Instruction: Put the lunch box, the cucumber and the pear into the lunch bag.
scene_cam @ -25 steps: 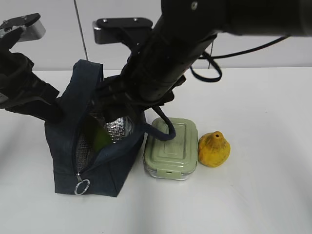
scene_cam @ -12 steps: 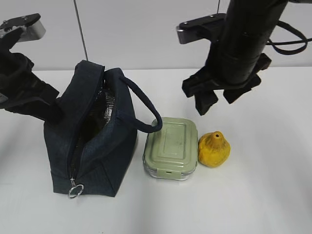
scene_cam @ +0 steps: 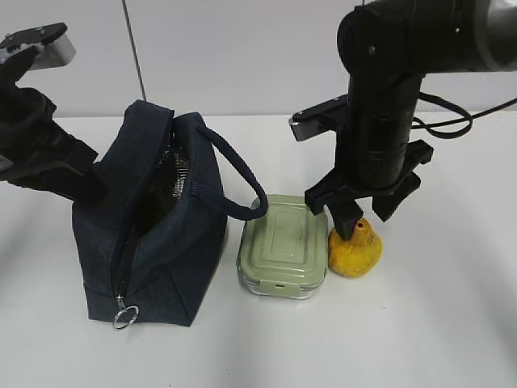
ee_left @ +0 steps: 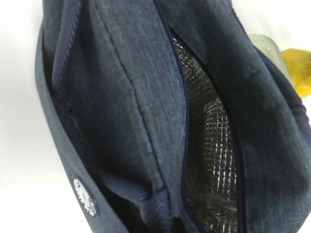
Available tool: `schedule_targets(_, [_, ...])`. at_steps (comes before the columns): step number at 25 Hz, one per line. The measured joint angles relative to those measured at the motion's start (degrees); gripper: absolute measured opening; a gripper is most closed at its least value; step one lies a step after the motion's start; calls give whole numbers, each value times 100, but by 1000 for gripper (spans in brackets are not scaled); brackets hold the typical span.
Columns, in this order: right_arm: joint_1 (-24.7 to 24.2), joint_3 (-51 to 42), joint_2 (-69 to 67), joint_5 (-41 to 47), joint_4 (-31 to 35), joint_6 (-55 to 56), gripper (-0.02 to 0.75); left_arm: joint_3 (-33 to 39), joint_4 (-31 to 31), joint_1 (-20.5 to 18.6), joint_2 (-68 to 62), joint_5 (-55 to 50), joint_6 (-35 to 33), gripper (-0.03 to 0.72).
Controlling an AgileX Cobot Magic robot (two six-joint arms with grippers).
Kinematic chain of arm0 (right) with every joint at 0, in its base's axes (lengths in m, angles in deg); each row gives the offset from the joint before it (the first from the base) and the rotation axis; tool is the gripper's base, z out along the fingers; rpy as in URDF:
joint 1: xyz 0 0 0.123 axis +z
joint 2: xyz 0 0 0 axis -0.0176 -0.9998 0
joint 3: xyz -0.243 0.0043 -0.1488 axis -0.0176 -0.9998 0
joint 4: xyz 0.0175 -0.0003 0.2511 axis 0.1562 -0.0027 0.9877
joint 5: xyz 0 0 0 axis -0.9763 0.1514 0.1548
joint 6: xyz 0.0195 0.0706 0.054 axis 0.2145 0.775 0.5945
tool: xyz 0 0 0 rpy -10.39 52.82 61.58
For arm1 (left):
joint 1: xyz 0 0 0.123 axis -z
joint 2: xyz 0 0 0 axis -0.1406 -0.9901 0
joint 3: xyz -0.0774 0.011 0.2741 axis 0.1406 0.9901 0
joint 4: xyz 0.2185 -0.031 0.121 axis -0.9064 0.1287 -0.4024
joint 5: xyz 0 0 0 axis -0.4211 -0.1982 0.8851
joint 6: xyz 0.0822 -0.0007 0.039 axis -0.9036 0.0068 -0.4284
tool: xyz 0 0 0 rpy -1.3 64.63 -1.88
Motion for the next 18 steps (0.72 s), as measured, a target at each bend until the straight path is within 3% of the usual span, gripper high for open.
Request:
schedule_targets(15, [0,47,-359,-273,-151,-12,482,0,-78,0,0,0,0,3])
schedule_targets(18, [0,47,-422,-295,-180,-25,391,0,-85,0,0,5,0,3])
